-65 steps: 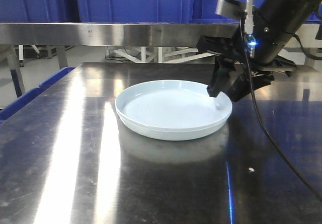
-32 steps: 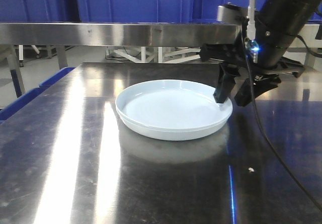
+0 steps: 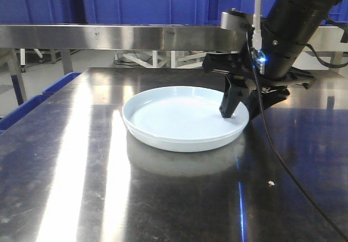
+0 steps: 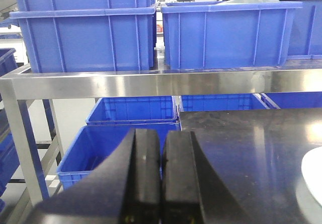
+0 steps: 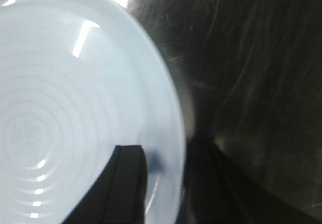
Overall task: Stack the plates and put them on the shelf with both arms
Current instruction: 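Regrip the rim of the stacked plates with the right gripper, then lift the stacked plates with the right gripper and hold them up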
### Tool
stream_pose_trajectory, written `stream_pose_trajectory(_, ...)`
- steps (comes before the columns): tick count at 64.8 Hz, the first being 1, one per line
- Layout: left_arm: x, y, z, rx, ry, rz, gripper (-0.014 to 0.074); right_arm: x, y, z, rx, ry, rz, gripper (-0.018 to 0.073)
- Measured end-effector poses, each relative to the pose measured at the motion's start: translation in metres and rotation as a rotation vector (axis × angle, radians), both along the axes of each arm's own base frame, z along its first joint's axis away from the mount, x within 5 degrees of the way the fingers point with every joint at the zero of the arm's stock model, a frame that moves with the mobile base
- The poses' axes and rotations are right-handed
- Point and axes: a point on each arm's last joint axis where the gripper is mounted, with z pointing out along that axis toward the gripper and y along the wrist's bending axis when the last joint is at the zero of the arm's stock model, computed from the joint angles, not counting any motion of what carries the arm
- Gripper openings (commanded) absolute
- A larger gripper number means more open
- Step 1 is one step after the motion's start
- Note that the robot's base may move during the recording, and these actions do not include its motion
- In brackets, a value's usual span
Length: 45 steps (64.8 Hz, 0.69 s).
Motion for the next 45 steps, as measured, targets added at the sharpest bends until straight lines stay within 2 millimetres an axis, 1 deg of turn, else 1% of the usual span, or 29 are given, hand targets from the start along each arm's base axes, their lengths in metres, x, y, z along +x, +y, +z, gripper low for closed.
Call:
stream_pose_trajectory(8, 0.000, 0.000, 0.000, 0.000, 0.000, 0.000, 0.0082, 0.000, 0.001, -0.001, 0.009, 0.003, -0.007, 0.0043)
stream_pose_trajectory(12, 0.000, 0.000, 0.000, 0.000, 0.000, 0.000, 0.0082, 0.001, 0.001, 0.000, 0.023, 0.005, -0.021, 0.0061)
stream_pose_trajectory(19, 0.000, 0.000, 0.000, 0.000, 0.000, 0.000, 0.0082, 0.000, 0.001, 0.002, 0.028, 0.003, -0.024, 0.0057)
stream_pose_trajectory(25, 0.000, 0.000, 0.000, 0.000, 0.000, 0.000, 0.0082, -0.001, -0.001, 0.010, 0.036, -0.028, -0.032, 0.0057)
stream_pose_trajectory(31, 0.000, 0.000, 0.000, 0.000, 0.000, 0.000, 0.0082, -0.002, -0.013, 0.025, 0.039, -0.120, -0.064, 0.0057)
stream_pose_trajectory(35, 0.000, 0.000, 0.000, 0.000, 0.000, 0.000, 0.0082, -0.004, -0.027, 0.037, 0.029, -0.218, -0.090, 0.0057)
stream_pose_trajectory(41, 0.000, 0.000, 0.000, 0.000, 0.000, 0.000, 0.0082, -0.013, -0.049, 0.054, 0.008, -0.380, -0.133, 0.0057)
stream_pose_trajectory(45, 0.000, 0.000, 0.000, 0.000, 0.000, 0.000, 0.0082, -0.024, -0.062, 0.063, -0.010, -0.471, -0.152, 0.0057)
